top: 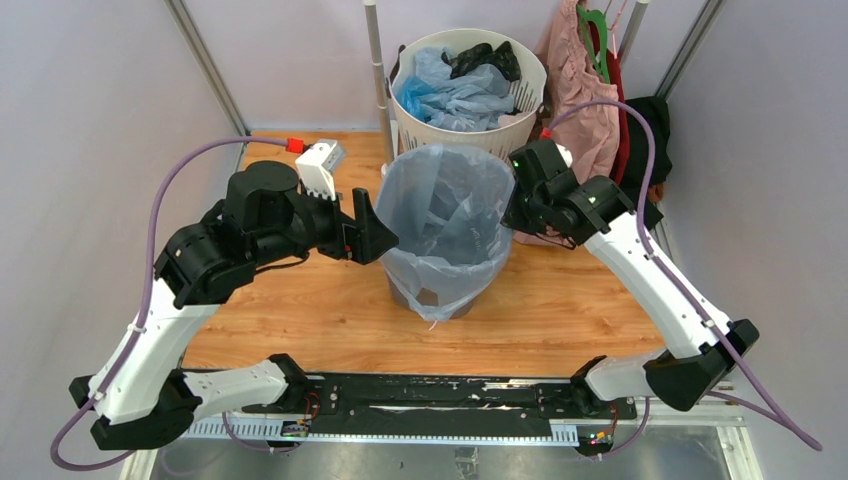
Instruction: Put the trash bags into the trash bin
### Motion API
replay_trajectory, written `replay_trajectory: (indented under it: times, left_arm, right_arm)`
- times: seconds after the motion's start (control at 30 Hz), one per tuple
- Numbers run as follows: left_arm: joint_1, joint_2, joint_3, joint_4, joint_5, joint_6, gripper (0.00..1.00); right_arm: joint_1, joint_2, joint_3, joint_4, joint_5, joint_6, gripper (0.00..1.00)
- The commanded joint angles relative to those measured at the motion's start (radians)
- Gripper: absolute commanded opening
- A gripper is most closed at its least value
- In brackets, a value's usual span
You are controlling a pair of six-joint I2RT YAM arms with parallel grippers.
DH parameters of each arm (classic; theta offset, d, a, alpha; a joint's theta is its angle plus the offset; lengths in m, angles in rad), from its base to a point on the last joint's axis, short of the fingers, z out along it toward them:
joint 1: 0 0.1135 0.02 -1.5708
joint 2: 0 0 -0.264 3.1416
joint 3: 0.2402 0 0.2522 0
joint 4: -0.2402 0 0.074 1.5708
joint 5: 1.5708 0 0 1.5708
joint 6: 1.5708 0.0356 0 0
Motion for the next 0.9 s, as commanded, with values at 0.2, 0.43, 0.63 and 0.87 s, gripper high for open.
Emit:
replay_trajectory:
  times: [0.2, 0.43, 0.63, 0.87]
  left_arm:
    - [-0.008, -0.002, -0.033, 0.013, 0.025, 0.01, 0.91]
    - [-0.007, -0.036, -0.068, 0.012, 0.012, 0.005, 0.91]
    - [-0.007, -0.091, -0.119, 0.012, -0.002, -0.011, 0.91]
    - [-0.008, -0.166, -0.202, 0.016, -0.022, -0.034, 0.9]
  right_arm:
    - [0.029, -0.015, -0.019, -0.015, -0.006, 0.203, 0.17]
    - [0.03, -0.071, 0.019, -0.015, 0.025, 0.054, 0.63]
    - [0.029, -0.149, 0.082, -0.036, 0.026, -0.114, 0.81]
    - [0.03, -0.159, 0.117, -0.045, -0.14, -0.302, 0.79]
